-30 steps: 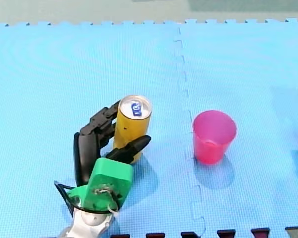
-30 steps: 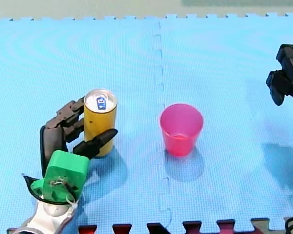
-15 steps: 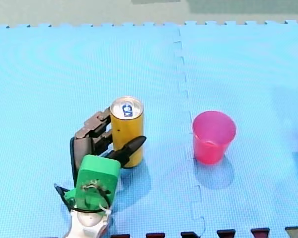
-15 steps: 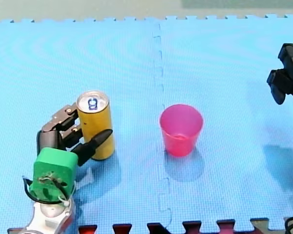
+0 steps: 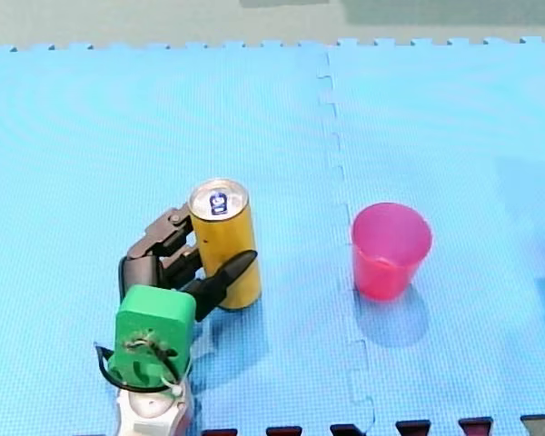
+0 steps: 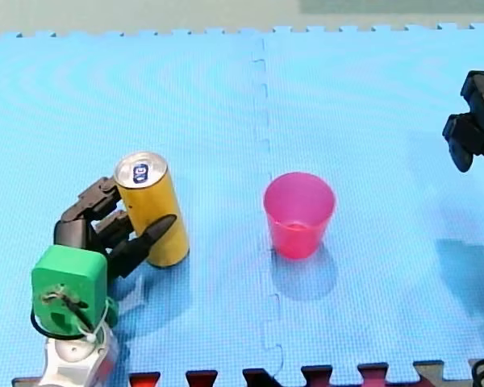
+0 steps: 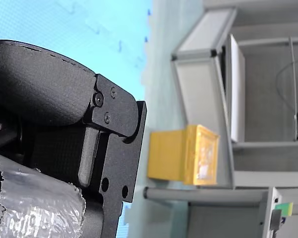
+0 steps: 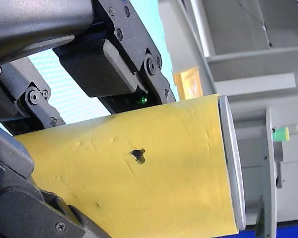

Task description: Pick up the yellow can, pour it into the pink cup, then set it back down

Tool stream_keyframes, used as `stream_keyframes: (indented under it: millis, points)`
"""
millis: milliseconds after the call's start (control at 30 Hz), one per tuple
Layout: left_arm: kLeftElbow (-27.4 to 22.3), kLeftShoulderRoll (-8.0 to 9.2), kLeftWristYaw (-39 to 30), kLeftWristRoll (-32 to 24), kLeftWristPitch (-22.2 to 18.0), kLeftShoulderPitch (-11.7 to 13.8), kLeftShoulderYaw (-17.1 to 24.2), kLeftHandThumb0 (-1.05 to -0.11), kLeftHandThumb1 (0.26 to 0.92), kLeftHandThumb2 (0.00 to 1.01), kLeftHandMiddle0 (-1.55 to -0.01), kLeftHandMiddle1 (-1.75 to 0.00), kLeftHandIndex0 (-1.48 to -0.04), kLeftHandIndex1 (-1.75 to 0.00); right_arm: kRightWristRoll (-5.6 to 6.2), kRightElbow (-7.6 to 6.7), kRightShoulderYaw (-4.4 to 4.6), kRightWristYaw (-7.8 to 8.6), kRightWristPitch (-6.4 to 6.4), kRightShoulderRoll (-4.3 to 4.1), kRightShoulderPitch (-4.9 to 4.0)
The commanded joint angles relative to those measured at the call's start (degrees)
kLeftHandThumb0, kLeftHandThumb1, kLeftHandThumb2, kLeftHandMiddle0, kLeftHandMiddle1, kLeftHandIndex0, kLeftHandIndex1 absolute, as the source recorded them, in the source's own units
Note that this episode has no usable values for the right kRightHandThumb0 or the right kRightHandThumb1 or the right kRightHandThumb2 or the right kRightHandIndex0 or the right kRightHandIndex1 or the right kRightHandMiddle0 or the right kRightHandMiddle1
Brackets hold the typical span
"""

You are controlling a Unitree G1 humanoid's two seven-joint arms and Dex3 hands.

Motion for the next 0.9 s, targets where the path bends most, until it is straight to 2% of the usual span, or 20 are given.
stream_keyframes:
  millis: [0,200,600,867]
  points:
    - [0.61,0.73,1.85,1.68,1.33,0.97,-1.00,-0.361,0.852,0.00,-1.31,0.00,-1.14,0.00,-0.04,-0.18,0.05,-0.16,-0.34,-0.35,0.08]
    - [0.63,1.76,7.64,6.00,1.04,1.01,-3.58,-0.363,0.854,0.00,-1.30,0.00,-1.14,0.00,0.04,-0.19,0.07,-0.10,-0.36,-0.30,0.06]
    - [-0.19,6.01,30.18,22.59,3.83,0.39,-15.09,-0.357,0.851,0.00,-1.29,0.00,-1.17,-0.01,0.27,-0.06,-0.16,-0.06,-0.01,-0.19,-0.04]
    - [0.58,5.94,34.60,23.61,2.29,0.27,-16.78,-0.345,0.842,0.00,-1.27,0.00,-1.16,0.00,1.04,-0.06,-0.84,0.65,0.36,-0.17,-0.24]
